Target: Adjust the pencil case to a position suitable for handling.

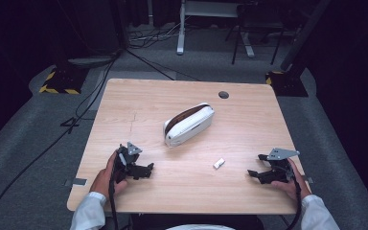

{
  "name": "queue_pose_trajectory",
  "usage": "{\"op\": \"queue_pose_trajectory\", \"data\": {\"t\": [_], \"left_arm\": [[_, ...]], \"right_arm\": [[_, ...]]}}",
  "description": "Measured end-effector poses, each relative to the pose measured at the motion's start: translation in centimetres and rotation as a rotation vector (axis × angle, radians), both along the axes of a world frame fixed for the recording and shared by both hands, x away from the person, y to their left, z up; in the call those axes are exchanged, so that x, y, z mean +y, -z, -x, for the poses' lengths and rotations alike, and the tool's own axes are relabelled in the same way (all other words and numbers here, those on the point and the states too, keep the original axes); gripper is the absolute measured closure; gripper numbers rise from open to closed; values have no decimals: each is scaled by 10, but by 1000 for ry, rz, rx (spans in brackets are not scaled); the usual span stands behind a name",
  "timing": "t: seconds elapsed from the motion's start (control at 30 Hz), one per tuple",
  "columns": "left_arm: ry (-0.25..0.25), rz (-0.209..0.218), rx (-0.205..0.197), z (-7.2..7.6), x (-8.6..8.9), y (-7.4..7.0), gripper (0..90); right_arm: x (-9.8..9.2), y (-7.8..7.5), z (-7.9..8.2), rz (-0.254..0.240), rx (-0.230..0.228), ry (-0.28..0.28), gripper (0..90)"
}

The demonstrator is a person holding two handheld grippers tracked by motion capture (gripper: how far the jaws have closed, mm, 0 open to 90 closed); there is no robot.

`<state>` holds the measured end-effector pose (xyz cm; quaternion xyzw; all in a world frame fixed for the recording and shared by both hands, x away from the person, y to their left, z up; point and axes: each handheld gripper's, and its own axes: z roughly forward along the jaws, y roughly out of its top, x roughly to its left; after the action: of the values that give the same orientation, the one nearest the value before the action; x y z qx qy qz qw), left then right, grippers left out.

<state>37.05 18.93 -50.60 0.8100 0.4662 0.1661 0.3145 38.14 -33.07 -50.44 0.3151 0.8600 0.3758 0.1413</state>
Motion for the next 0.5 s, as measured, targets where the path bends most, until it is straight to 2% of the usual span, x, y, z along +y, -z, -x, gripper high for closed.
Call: {"op": "queue_pose_trajectory", "data": {"t": [0.17,0.27,0.37,0.43,0.5], "left_arm": [[74,-11,-2,-9,0,-1,0],[43,-3,2,-12,-8,0,0],[68,-8,-2,-10,-12,0,1],[103,-9,-5,-7,-13,0,0],[106,-6,1,-4,-15,0,1]], "right_arm": [[0,0,0,0,0,0,163],[2,0,0,-3,-6,-18,188],[5,0,-1,2,-15,-55,196],[7,-1,-4,3,-8,-75,210],[10,-2,-7,-23,-6,-93,230]]}}
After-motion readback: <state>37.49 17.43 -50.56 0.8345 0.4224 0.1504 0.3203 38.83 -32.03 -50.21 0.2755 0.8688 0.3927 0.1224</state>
